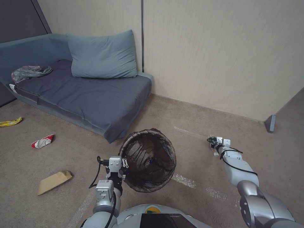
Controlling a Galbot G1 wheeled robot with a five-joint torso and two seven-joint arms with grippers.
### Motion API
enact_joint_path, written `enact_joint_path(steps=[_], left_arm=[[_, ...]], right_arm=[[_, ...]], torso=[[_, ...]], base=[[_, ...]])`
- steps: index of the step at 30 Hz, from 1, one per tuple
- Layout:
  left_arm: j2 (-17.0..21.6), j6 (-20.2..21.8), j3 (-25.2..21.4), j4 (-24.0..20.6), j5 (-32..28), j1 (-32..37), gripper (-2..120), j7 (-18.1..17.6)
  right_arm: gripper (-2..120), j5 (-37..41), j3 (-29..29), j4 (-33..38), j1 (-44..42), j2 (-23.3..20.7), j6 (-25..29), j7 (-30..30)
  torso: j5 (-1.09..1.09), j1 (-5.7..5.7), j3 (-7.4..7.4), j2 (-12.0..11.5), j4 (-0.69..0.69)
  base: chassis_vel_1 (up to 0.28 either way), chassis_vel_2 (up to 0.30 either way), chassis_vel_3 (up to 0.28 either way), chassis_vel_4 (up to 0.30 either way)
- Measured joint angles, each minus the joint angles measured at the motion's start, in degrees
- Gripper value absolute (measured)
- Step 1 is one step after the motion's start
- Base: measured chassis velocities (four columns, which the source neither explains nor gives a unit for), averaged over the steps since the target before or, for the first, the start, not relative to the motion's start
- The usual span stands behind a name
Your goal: Pick up the trash bin, then pick up the garbage from the floor and place it into the trash bin.
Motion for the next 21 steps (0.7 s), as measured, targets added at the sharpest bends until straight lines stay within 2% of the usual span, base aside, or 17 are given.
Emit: enact_joint_path(steps=[2,4,5,6,8,9,11,12,13,15,16,18,19,21], left_arm=[[-0.09,0.0,-0.04,0.24,-0.26,-0.1,0,0.0],[-0.3,0.06,-0.22,0.91,-0.72,-0.3,0,0.0],[-0.53,0.26,-0.29,1.42,-1.04,-0.5,0,0.01],[-0.53,0.26,-0.29,1.42,-1.04,-0.5,0,0.01],[-0.92,0.74,-0.12,2.14,-1.66,-0.92,0,0.1],[-0.92,0.74,-0.12,2.14,-1.66,-0.92,0,0.1],[-1.2,1.39,-0.1,2.53,-2.38,-1.17,0,0.26],[-1.2,1.39,-0.1,2.53,-2.38,-1.17,0,0.26],[-1.31,1.55,-0.21,2.67,-2.61,-1.24,0,0.27],[-1.66,1.74,0.12,2.92,-2.77,-1.37,0,0.4],[-1.66,1.74,0.12,2.92,-2.77,-1.37,0,0.4],[-1.89,1.81,0.49,3.2,-2.77,-1.46,0,0.5],[-1.89,1.81,0.49,3.2,-2.77,-1.46,0,0.5],[-1.93,1.81,0.62,3.44,-2.73,-1.5,0,0.54]], right_arm=[[28,1.25,-0.28,2.5,-1.14,0.27,0.25,0.2],[28,6.52,-1.22,12.71,-6.16,0.27,0.84,0.16],[28,12.34,-1.87,24.37,-11.88,0.09,1.62,-0.41],[28,12.34,-1.87,24.37,-11.88,0.09,1.62,-0.41],[28,19.63,-2.49,42.93,-19.82,0.01,5.84,-2.96],[28,19.63,-2.49,42.93,-19.82,0.01,5.84,-2.96],[28,23.11,-2.87,57.12,-25.21,-0.43,10.43,-6.12],[28,23.11,-2.87,57.12,-25.21,-0.43,10.43,-6.12],[28,24.59,-3.03,64.64,-28.18,-0.99,11.14,-7.72],[28,26.37,-4.18,77.54,-33.38,-2.37,12.04,-10.15],[28,26.37,-4.18,77.54,-33.38,-2.37,12.04,-10.15],[28,27.83,-6.97,87.77,-38.32,-4.1,12.23,-11.21],[28,27.83,-6.97,87.77,-38.32,-4.1,12.23,-11.21],[28,28.54,-10.67,95.7,-41.9,-5.62,12.1,-11.21]], torso=[[0.02,0.0,0.0,0.0,0.01],[-0.01,0.0,0.0,0.0,0.0],[0.02,0.0,0.0,0.0,-0.02],[0.02,0.0,0.0,0.0,-0.02],[0.0,0.0,0.0,0.0,-0.06],[0.0,0.0,0.0,0.0,-0.06],[-0.04,0.0,-0.01,0.01,0.05],[-0.04,0.0,-0.01,0.01,0.05],[0.0,0.0,0.0,0.0,-0.01],[-0.05,0.0,-0.01,0.01,-0.02],[-0.05,0.0,-0.01,0.01,-0.02],[0.0,0.0,-0.01,0.01,-0.02],[0.0,0.0,-0.01,0.01,-0.02],[-0.02,-0.01,-0.01,0.01,-0.01]], base=[[0.0,0.0,0.0,0.0],[0.0,0.0,0.0,0.0],[0.0,0.0,0.0,0.0],[0.0,0.0,0.0,0.0],[0.0,0.0,0.0,0.0],[0.0,0.0,0.0,0.0],[0.0,0.0,0.0,0.0],[0.0,0.0,0.0,0.0],[0.0,0.0,0.0,0.0],[0.0,0.0,0.0,0.0],[0.0,0.0,0.0,0.0],[0.0,0.0,0.0,0.0],[0.0,0.0,0.0,0.0],[0.0,0.0,0.0,0.0]])
